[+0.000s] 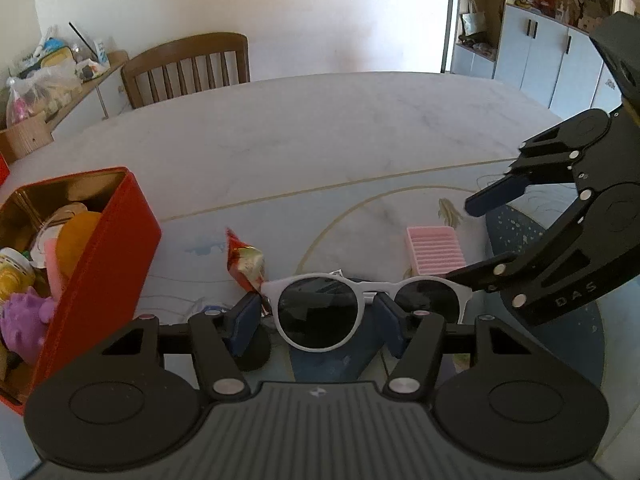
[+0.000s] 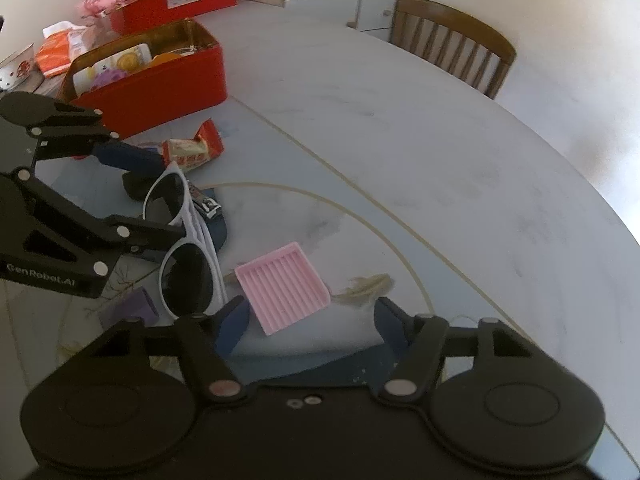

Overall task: Organize rigid objects
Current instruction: 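Grasp the white sunglasses with the left gripper while the right grasps the pink tray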

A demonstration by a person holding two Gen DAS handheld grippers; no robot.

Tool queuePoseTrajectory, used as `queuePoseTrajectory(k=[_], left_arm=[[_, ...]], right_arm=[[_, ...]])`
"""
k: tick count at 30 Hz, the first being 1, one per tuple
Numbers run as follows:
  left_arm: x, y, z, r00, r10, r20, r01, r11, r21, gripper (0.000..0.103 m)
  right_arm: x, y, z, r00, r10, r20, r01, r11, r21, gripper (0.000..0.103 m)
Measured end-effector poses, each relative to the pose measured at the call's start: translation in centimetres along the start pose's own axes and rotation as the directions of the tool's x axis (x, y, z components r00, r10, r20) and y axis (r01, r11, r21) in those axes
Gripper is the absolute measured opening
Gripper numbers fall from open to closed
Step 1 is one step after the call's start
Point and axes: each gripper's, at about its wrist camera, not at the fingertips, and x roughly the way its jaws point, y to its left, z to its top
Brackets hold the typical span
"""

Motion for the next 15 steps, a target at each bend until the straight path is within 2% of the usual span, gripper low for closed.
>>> queuePoseTrajectory(k=[5,11,15], left_arm=[[0.75,0.72,-0.02,0.999,-0.022,-0.035,0.02,0.999,-0.048,0.057],[0.83,0.59,-0.05,0.999,-0.019,-0.035,0.018,0.999,-0.034,0.057],[0.92,0.41,0.14,0.999,-0.016,-0.039,0.015,1.0,-0.017,0.056]], right_arm=[[0.23,0.36,0.54,0.999,0.035,0.013,-0.035,0.999,-0.022,0.061],[0.56,0.28,0.87,0.998,0.063,0.026,-0.063,0.998,-0.002,0.054],[0.27,0.45,0.57,0.998,0.061,0.035,-0.061,0.998,0.004,0.046]])
